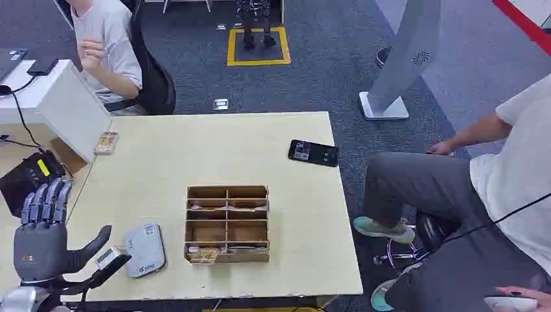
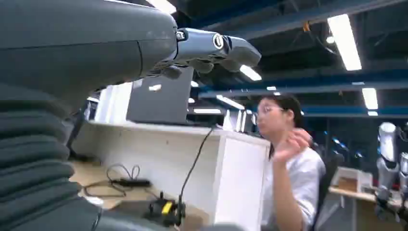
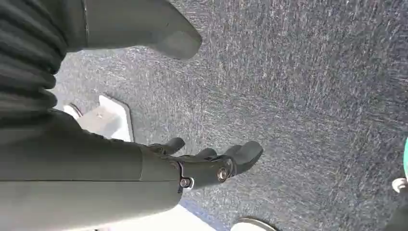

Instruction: Pass the card to the sensor for recognition and then transmit it.

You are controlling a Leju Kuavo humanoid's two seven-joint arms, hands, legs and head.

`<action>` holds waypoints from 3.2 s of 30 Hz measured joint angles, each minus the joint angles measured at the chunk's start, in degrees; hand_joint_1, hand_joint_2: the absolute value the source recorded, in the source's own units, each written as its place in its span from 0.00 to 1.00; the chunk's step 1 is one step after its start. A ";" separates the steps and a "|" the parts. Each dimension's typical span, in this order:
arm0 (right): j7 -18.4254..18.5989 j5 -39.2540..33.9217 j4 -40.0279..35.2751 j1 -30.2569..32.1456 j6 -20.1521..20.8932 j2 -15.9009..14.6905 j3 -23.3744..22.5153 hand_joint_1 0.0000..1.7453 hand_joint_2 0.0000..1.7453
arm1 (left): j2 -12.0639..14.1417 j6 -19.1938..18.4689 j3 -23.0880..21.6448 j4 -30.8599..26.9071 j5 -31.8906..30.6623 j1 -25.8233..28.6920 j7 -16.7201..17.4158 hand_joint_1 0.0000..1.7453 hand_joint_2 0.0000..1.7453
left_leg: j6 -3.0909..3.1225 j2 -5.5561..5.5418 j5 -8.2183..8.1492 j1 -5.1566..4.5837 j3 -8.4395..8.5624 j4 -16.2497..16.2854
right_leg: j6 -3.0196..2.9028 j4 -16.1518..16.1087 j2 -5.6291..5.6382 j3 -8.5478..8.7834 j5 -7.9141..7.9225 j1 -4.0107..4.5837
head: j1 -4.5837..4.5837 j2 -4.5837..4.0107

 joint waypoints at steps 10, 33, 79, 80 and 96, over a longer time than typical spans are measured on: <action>-1.25 0.02 0.35 -0.14 -0.33 0.44 1.05 0.00 1.00 | 0.76 1.68 -0.44 2.90 0.24 -1.38 2.09 0.93 1.00 | 0.00 0.01 0.00 0.00 -0.01 0.00 | 0.00 0.00 0.02 -0.01 0.00 0.00 | -0.02 0.00; 0.07 0.02 0.46 -0.14 -0.33 0.79 2.75 0.00 1.00 | 0.66 2.66 -0.44 3.71 2.82 -1.37 0.52 0.00 0.00 | 0.00 0.01 0.00 0.00 0.00 0.00 | 0.00 0.00 0.01 -0.01 0.00 0.00 | -0.02 0.00; 0.42 0.02 0.94 0.34 -0.74 1.38 7.98 0.00 1.00 | -0.31 3.19 -0.06 8.50 2.38 -4.05 1.50 0.00 1.00 | 0.00 0.00 0.00 0.01 0.00 0.00 | 0.00 0.01 0.00 0.00 0.00 0.00 | -0.02 0.00; 0.42 0.02 0.94 0.34 -0.72 1.38 7.98 0.00 1.00 | -0.31 3.21 -0.06 8.70 2.43 -4.18 1.50 0.00 1.00 | 0.00 0.00 0.00 0.01 0.00 0.00 | 0.00 0.01 0.01 0.00 0.00 0.00 | -0.04 0.00; 0.72 0.02 1.14 0.34 -0.70 1.38 8.20 0.00 1.00 | -0.31 3.93 -0.06 10.58 2.12 -5.15 1.68 0.02 1.00 | 0.00 0.00 0.01 0.00 0.00 0.00 | 0.00 0.01 0.00 0.00 0.00 0.00 | -0.02 0.00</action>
